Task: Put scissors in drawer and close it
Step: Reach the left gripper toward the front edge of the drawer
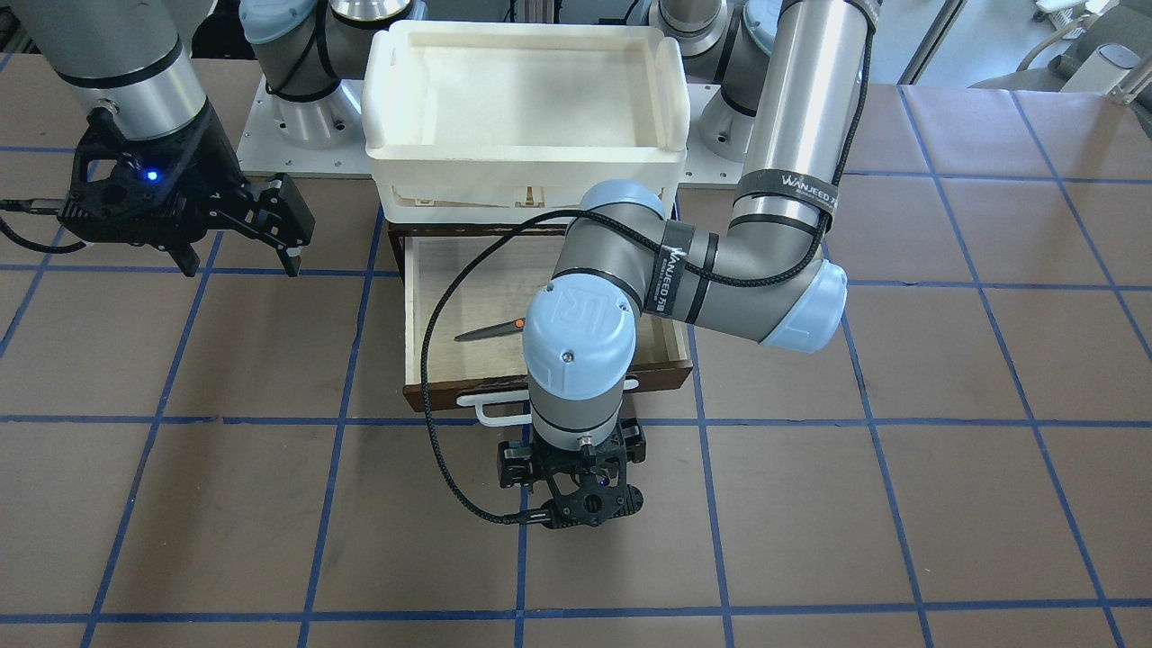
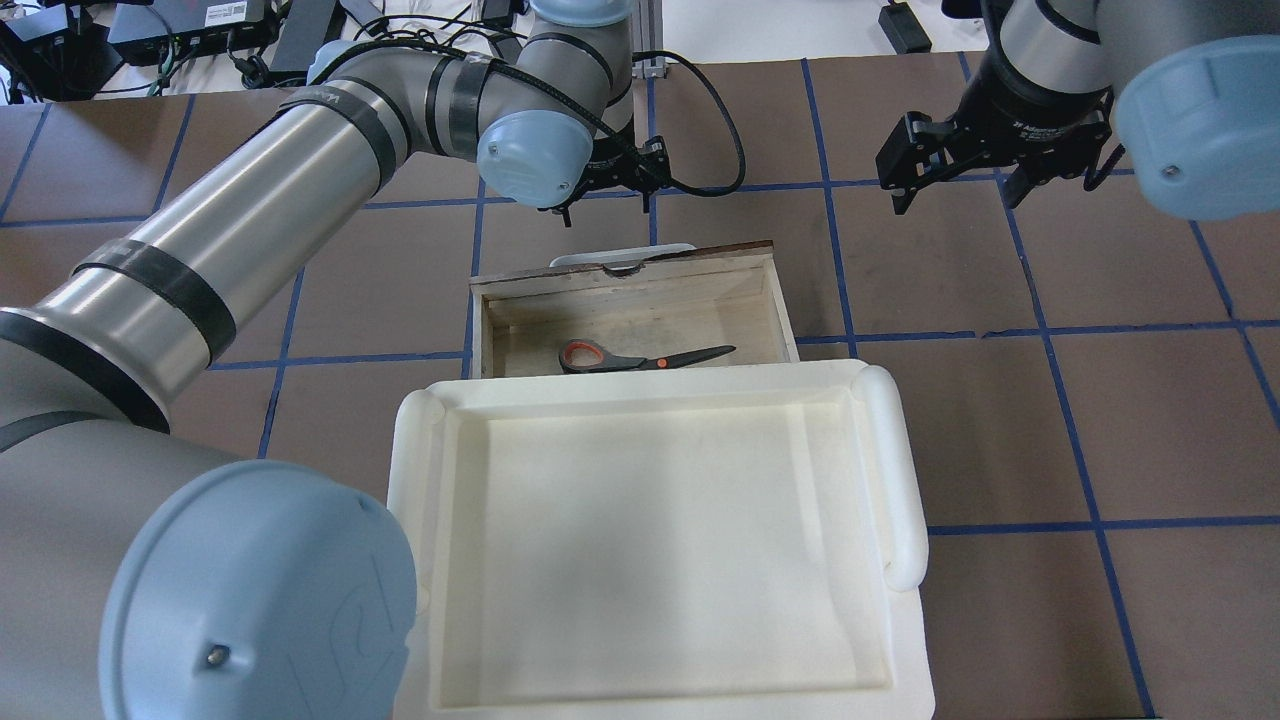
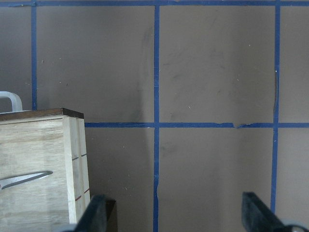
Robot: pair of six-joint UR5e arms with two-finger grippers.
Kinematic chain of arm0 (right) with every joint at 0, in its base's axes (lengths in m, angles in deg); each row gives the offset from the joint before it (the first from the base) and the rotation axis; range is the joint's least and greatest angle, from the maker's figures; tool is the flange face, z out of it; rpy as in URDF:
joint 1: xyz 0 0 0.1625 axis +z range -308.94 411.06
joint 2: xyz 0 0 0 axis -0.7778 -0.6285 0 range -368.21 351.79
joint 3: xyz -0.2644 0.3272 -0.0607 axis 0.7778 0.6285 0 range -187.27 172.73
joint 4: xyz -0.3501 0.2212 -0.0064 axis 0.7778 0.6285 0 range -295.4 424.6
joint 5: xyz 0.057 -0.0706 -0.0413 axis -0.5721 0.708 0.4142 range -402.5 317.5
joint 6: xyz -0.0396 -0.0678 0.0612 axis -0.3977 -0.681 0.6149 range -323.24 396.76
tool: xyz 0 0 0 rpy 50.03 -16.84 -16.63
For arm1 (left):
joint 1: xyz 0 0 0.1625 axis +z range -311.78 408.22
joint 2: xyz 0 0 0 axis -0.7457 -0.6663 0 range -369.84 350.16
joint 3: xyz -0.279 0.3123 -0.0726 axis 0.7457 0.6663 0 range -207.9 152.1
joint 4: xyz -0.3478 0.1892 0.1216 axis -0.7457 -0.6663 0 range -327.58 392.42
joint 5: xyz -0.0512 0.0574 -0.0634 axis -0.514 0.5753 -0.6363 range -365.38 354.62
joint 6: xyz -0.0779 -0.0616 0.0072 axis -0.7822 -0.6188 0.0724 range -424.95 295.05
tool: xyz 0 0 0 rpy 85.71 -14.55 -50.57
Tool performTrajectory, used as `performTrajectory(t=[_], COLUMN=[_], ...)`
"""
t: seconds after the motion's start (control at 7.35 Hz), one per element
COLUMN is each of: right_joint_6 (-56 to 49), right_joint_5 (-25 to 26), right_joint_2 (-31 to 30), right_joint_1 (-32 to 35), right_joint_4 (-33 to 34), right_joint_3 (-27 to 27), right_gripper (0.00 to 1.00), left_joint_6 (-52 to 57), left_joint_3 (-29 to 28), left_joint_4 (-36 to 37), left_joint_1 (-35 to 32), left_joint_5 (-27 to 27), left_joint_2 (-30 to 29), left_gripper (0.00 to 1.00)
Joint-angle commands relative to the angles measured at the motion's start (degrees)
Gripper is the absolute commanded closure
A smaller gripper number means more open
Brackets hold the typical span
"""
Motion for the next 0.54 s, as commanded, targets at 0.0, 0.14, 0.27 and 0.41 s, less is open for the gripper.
performTrajectory(t=[0.0, 0.14, 0.27, 0.41], right_joint_6=[0.19, 0.19, 0.19, 0.19], right_joint_5=[-0.14, 0.04, 0.39, 0.48], right_joint_2=[-0.25, -0.34, -0.77, -0.78], right_joint_1=[0.00, 0.00, 0.00, 0.00], right_joint_4=[-0.06, -0.15, -0.06, -0.06], right_joint_3=[-0.03, 0.06, 0.06, 0.06], right_gripper=[0.00, 0.00, 0.00, 0.00], left_joint_6=[-0.14, 1.43, 3.36, 2.86], left_joint_3=[-0.39, -0.48, -0.91, -1.26], left_joint_4=[-5.94, -7.29, -6.78, -6.86], left_joint_1=[0.39, 0.48, 0.48, 0.39], left_joint_5=[-0.30, -0.48, -0.57, -0.66], left_joint_2=[-1.41, -1.85, -2.20, -2.55], left_gripper=[0.00, 0.00, 0.00, 0.00])
